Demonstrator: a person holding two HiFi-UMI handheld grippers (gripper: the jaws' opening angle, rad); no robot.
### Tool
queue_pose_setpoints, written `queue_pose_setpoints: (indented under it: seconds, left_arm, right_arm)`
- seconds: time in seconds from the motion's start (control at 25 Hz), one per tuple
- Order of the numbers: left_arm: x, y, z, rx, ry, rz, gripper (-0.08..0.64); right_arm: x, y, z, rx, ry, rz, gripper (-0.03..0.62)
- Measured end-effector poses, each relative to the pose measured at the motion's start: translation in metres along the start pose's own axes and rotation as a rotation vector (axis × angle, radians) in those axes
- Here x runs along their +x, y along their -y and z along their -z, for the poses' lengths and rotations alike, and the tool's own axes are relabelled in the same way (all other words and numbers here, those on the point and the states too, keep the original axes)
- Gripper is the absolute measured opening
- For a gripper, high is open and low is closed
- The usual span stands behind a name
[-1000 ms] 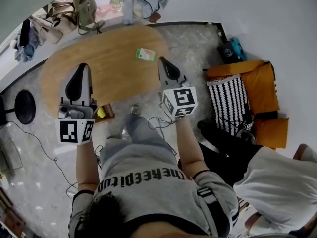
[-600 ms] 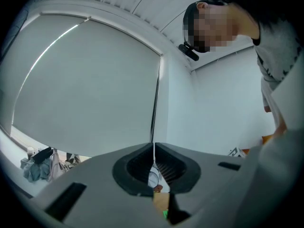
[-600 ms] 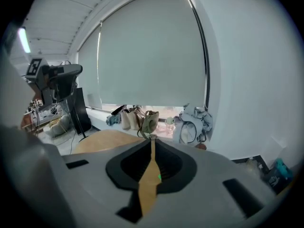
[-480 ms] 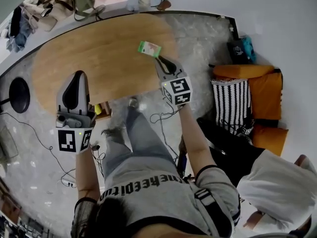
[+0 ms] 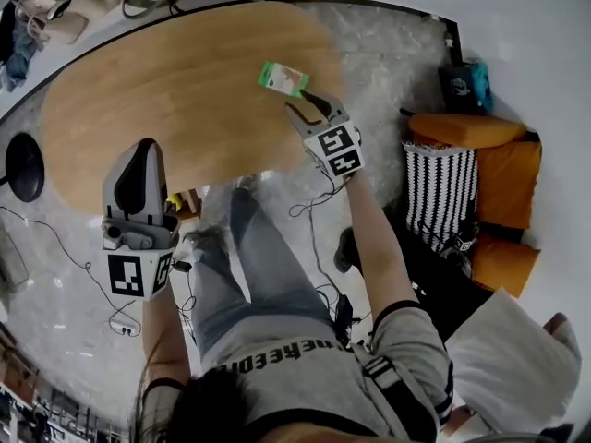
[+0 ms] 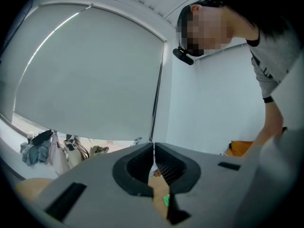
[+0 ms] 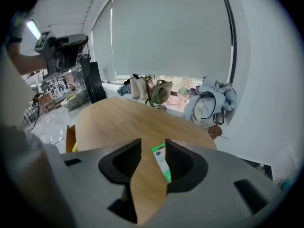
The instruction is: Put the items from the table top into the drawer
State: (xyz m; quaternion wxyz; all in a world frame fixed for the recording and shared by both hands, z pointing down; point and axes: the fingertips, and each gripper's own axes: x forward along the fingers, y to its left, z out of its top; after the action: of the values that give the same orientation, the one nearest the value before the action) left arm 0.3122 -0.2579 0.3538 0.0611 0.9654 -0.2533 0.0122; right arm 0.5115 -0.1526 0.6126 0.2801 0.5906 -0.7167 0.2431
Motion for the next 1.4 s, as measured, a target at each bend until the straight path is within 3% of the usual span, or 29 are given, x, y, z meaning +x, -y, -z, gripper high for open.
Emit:
queue_pose_setpoints:
  seconds: [0.44,0.76,1.12,1.28,1.4]
  left_arm:
    - [0.014,0.008,0.06,0.013,-0.068,-0.003,0.012]
    - [0.007,0.006,0.088,0.037,-0.122,0.002,0.012]
    - [-0.005,0.015,0.12,0.027,-0.191,0.042,0.012]
    - [0.002,0.012,0.115,0.024,-0.162,0.026,0.012]
    - [0.006,0.012,0.109,0.019,-0.135,0.015,0.012]
  right_arm:
    - [0.061,0.027,0.074,-0.223,-0.23,-0.109,0.264]
    - [0.095,0.048,0.098,-0.317,-0.315,-0.135,0.31]
    - [0.115,0.054,0.115,-0.346,-0.391,-0.188,0.353]
    - [0.119,0.057,0.118,-0.308,-0.407,-0.221,0.388]
    - [0.12,0.055,0.119,-0.275,-0.429,-0.235,0.357]
